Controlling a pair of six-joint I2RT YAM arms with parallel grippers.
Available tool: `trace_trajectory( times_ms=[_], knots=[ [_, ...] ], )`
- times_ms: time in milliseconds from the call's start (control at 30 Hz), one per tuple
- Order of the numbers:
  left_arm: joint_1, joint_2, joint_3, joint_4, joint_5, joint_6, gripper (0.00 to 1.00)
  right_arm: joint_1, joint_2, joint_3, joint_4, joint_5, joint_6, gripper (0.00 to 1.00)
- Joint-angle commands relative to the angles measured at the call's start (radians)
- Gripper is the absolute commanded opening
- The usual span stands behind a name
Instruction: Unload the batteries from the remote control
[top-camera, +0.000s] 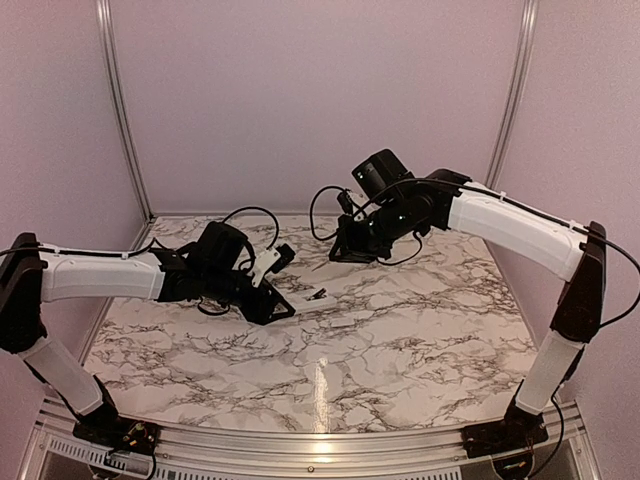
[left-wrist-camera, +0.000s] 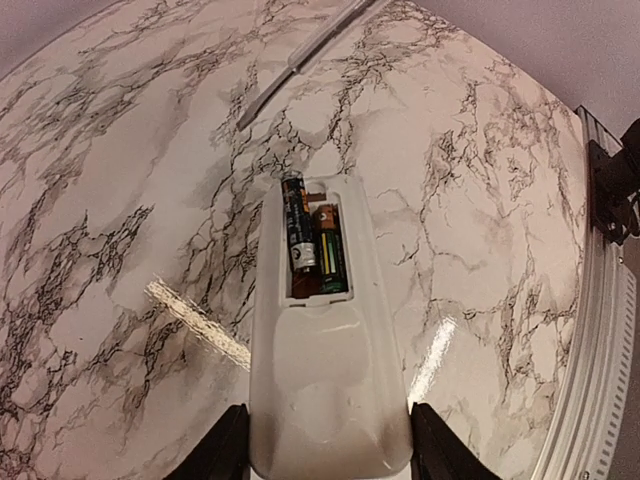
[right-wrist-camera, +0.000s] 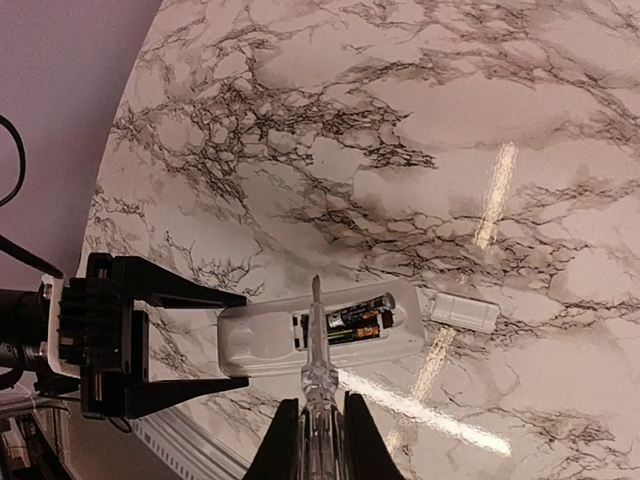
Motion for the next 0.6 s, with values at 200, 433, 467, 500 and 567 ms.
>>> trace_trajectory(
  times_ms=[200, 433, 467, 500, 567],
  knots=[
    [0.043, 0.061, -0.015, 0.126, 0.315, -0.451, 0.06, 0.009, -0.027, 0.072, -0.131, 0.078, 0.008, 0.00],
    [0.201, 0.084, -0.151, 0.488, 0.577, -1.005, 0.09, 0.006, -0.036, 0.078, -0.160, 0.097, 0.026, 0.00],
    [0.219, 0.093, -0.171, 0.583, 0.609, -1.101, 0.09, 0.004, -0.037, 0.078, -0.160, 0.098, 0.026, 0.00],
    [0.232, 0.102, -0.188, 0.663, 0.632, -1.180, 0.09, 0.004, -0.037, 0.078, -0.160, 0.099, 0.027, 0.00],
    [0.237, 0.117, -0.185, 0.703, 0.658, -1.233, 0.09, 0.004, -0.039, 0.078, -0.161, 0.100, 0.028, 0.00]
  ],
)
